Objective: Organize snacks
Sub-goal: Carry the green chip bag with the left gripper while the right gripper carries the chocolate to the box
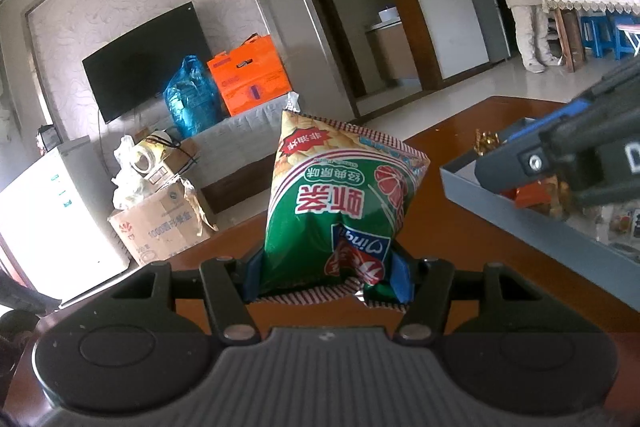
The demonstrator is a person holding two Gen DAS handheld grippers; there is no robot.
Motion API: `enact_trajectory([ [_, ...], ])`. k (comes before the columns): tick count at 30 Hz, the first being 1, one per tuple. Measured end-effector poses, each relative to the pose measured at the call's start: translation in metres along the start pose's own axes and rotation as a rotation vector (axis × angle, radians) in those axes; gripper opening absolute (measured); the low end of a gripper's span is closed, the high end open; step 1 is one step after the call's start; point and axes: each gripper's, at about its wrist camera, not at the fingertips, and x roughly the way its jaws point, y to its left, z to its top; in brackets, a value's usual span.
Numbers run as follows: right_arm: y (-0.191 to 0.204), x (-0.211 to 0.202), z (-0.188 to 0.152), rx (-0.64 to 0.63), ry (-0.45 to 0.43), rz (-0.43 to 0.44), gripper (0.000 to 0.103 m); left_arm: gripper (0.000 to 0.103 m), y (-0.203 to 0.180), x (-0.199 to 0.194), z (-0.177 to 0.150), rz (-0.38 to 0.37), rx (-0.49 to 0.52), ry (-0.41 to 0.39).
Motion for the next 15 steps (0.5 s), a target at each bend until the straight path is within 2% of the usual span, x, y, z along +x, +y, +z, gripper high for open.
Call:
enact_trajectory([
  [7, -0.013, -0.019, -0.001, 0.006, -0.037, -0.014, 0.025, 0.059, -0.024, -0.008, 0.015, -0.004, 0.016, 0.002],
  [15, -0.040, -0.039, -0.004, 0.025, -0.073, -0.047, 0.025, 0.059, -0.050, -0.009, 0.033, -0.045, 0.035, -0.006],
])
